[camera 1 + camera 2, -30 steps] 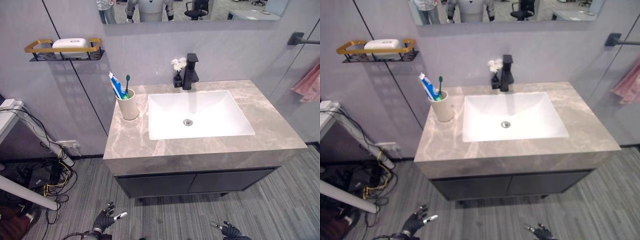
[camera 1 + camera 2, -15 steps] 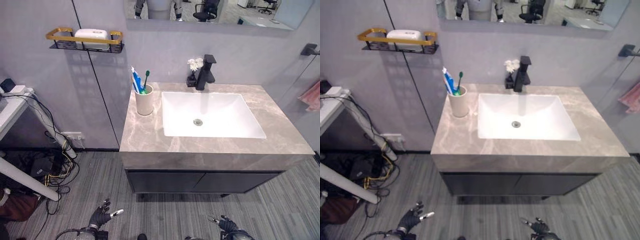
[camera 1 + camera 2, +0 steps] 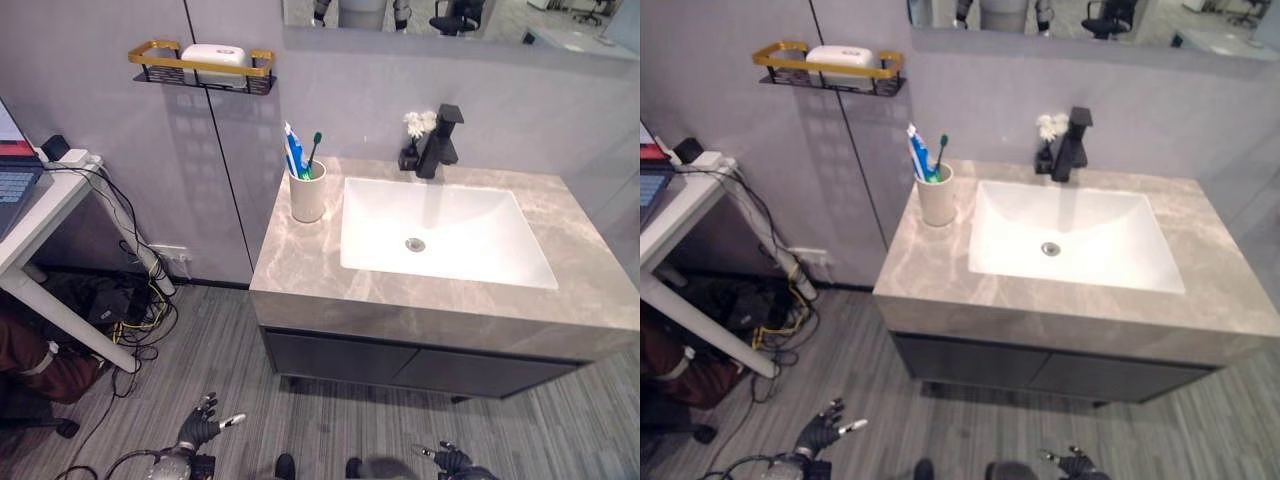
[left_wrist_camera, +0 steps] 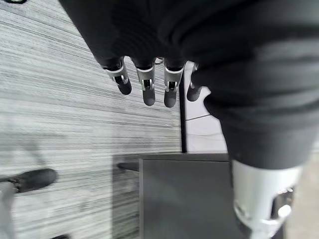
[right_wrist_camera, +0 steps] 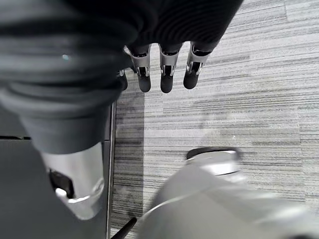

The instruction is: Put brush and paste in cup on sink, flatten towel.

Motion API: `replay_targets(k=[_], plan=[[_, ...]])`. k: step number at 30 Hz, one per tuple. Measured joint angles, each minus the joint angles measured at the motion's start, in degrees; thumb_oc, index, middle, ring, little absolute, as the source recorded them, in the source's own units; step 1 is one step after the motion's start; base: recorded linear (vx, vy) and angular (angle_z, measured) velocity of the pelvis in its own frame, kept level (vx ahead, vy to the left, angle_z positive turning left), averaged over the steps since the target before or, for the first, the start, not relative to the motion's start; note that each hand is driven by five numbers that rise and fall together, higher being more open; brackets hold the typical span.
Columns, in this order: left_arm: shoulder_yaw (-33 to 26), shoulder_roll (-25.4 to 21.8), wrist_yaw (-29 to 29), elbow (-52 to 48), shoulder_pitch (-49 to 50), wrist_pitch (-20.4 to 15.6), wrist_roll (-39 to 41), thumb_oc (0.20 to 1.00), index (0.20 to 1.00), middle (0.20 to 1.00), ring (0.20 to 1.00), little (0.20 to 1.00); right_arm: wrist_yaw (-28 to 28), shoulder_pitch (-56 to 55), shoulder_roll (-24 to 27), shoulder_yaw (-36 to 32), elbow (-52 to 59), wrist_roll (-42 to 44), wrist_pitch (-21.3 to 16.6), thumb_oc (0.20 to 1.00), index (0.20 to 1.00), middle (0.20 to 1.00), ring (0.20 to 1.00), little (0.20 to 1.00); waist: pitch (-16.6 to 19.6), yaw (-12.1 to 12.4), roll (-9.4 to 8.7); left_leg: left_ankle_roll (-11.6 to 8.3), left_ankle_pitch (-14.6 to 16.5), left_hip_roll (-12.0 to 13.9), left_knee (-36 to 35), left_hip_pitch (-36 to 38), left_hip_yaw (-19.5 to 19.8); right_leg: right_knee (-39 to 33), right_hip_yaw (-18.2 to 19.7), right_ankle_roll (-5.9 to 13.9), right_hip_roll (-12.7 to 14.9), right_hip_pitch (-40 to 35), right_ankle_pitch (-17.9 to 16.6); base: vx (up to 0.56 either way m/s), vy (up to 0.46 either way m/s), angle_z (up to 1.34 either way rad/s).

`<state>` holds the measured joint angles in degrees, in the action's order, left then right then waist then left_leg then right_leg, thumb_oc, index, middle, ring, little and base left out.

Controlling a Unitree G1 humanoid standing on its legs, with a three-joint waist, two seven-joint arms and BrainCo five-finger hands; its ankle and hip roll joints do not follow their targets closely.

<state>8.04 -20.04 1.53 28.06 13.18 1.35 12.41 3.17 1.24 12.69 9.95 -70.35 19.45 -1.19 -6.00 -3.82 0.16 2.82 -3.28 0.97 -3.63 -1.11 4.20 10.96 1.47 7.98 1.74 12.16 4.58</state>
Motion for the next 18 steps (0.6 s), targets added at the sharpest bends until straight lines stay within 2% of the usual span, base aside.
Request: replay_targets(k=[1,2,3,4,5,6,8,9,10,12,14,15,16,18], plan=[[-0.03,-0.12,0.01,0.04,-0.22,-0.02,0.0,1.0,1.0,1.0,1.0,1.0,0.07,-0.02,-0.33,-0.03,-0.03,0.0,0.01,1.0,1.0,1.0,1.0,1.0,-0.02,-0.03,-0.77,-0.07,0.04,-0.06,-0.43,-0.02,0.28,-1.43,0.16,-0.03,0.49,0.14,0.18,0.13,-0.091,0.54],[0.05,-0.46,0.05,0.08,0.01,-0.04,0.0,1.0,1.0,1.0,1.0,1.0,0.22,-0.43,-1.23,-0.39,-0.13,-0.13,0.09,1.0,1.0,1.0,1.0,1.0,0.71,-0.01,-2.3,-1.01,0.51,-0.87,-1.95,0.28,1.5,-2.92,-0.05,-0.16,1.25,0.23,0.43,0.2,-0.13,0.73],[0.14,-1.24,0.03,0.63,-1.17,0.03,0.0,1.0,1.0,1.0,1.0,1.0,0.36,-0.8,-2.56,-1.53,-0.46,-0.42,0.06,1.0,1.0,1.0,1.0,1.0,0.62,-0.6,-6.22,1.16,1.89,-3.98,3.63,-1.16,1.36,-4.27,-0.53,-0.25,4.5,0.48,-2.52,0.31,-0.181,0.6],[1.28,0.97,0.05,3.26,-1.54,0.13,0.0,1.0,1.0,1.0,1.0,1.0,0.39,-0.18,-1.14,-1.13,-1.23,-1.65,-0.25,1.0,1.0,1.0,1.0,1.0,-0.1,0.22,-4.48,0.39,10.8,-4.8,22.21,-4.32,-1.86,-4.58,-0.76,1.51,4.01,-0.31,-4.04,0.33,-0.191,0.29],[0.87,2.98,0.07,4.8,-1.1,0.16,0.0,1.0,1.0,1.0,1.0,1.0,0.35,0.17,0.38,-0.16,-1.5,-2.66,-0.17,1.0,1.0,1.0,1.0,1.0,0.6,0.5,-1.1,1.01,14.69,-2.79,19.43,-1.84,-1.11,-4.82,-1.6,2.16,1.83,-1.27,-4.28,0.23,-0.153,-0.01],[0.31,3.63,0.25,5.65,-1.16,0.19,0.01,1.0,1.0,1.0,1.0,1.0,0.31,-0.38,0.33,0.51,-1.73,-3.66,0.18,1.0,1.0,1.0,1.0,1.0,1.17,0.44,-1.16,-0.55,15.5,-2.67,16.39,-0.08,-0.72,-5.17,-2.04,0.63,2.14,-1.62,-6.72,0.17,-0.139,0.09],[-0.4,3.09,0.61,4.52,0.28,-0.07,0.03,1.0,1.0,1.0,1.0,1.0,-0.17,-1.77,0.43,0.46,-2.74,-5.67,1.25,1.0,1.0,1.0,1.0,1.0,3.38,0.26,-1.6,0.04,15.08,-2.23,10.83,2.27,-0.02,-4.52,-2.34,-0.02,2.19,-1.24,-7.24,0.15,-0.137,0.35],[-0.31,2.63,0.62,4.56,0.29,-0.06,0.02,1.0,1.0,1.0,1.0,1.0,-0.11,-1.83,0.78,0.35,-3.08,-6.07,1.34,1.0,1.0,1.0,1.0,1.0,3.87,0.24,-1.83,-0.15,14.97,-1.8,10.28,2.27,0.19,-4.72,-2.68,-1.2,1.91,-1.3,-8.07,0.13,-0.12,0.45],[-0.08,2.28,0.61,4.72,0.33,0.06,0.01,1.0,1.0,1.0,1.0,1.0,0.04,-2.2,1.59,0.34,-2.9,-6.85,1.3,1.0,1.0,1.0,1.0,1.0,4.67,-0.05,-1.84,-1.82,13.53,-0.96,8.72,2.97,1.79,-6.26,-3.94,-3.0,0.99,-2.19,-8.12,0.13,-0.097,0.32],[-0.05,2.33,0.68,4.64,0.78,0.06,0.04,1.0,1.0,1.0,1.0,1.0,0.29,-2.64,2.34,0.3,-2.89,-6.85,1.27,1.0,1.0,1.0,1.0,1.0,5.09,0.19,-0.95,-3.2,12.13,0.66,5.98,4.89,2.21,-8.11,-4.96,-3.38,-0.33,-3.67,-8.23,0.13,-0.09,0.15],[-0.1,2.34,0.74,4.49,0.57,0.02,0.09,1.0,1.0,1.0,1.0,1.0,0.33,-2.58,3.39,0.25,-2.53,-6.84,1.15,1.0,1.0,1.0,1.0,1.0,5.83,-0.03,0.95,-5.09,9.73,3.42,1.81,8.17,2.46,-10.44,-5.97,-4.95,-2.81,-6.47,-8.65,0.13,-0.09,0.05],[-0.1,2.38,0.74,4.49,0.37,-0.01,0.09,1.0,1.0,1.0,1.0,1.0,0.33,-2.58,3.48,0.26,-2.53,-6.84,1.11,1.0,1.0,1.0,1.0,1.0,6.1,-0.03,0.83,-5.48,9.48,3.77,1.08,8.24,2.49,-11.11,-6.3,-5.17,-3.16,-6.79,-8.8,0.09,-0.068,0.04],[-0.17,2.3,0.77,4.4,-0.1,-0.06,0.14,1.0,1.0,1.0,1.0,1.0,0.32,-2.42,3.59,0.2,-2.53,-6.84,1.06,1.0,1.0,1.0,1.0,1.0,6.56,-0.08,1.6,-5.73,9.31,4.4,0.57,8.31,2.6,-11.76,-6.63,-5.6,-3.58,-7.1,-8.89,0.05,-0.035,0.08],[-0.54,2.25,1.42,4.41,-1.13,-0.25,0.23,1.0,1.0,1.0,1.0,1.0,0.3,-2.29,3.93,0.16,-2.55,-6.86,0.99,1.0,1.0,1.0,1.0,1.0,6.57,-0.09,1.94,-6.23,8.97,4.88,-0.57,8.84,2.84,-13.39,-6.93,-6.58,-4.06,-7.83,-9.53,0.05,-0.028,0.07]])
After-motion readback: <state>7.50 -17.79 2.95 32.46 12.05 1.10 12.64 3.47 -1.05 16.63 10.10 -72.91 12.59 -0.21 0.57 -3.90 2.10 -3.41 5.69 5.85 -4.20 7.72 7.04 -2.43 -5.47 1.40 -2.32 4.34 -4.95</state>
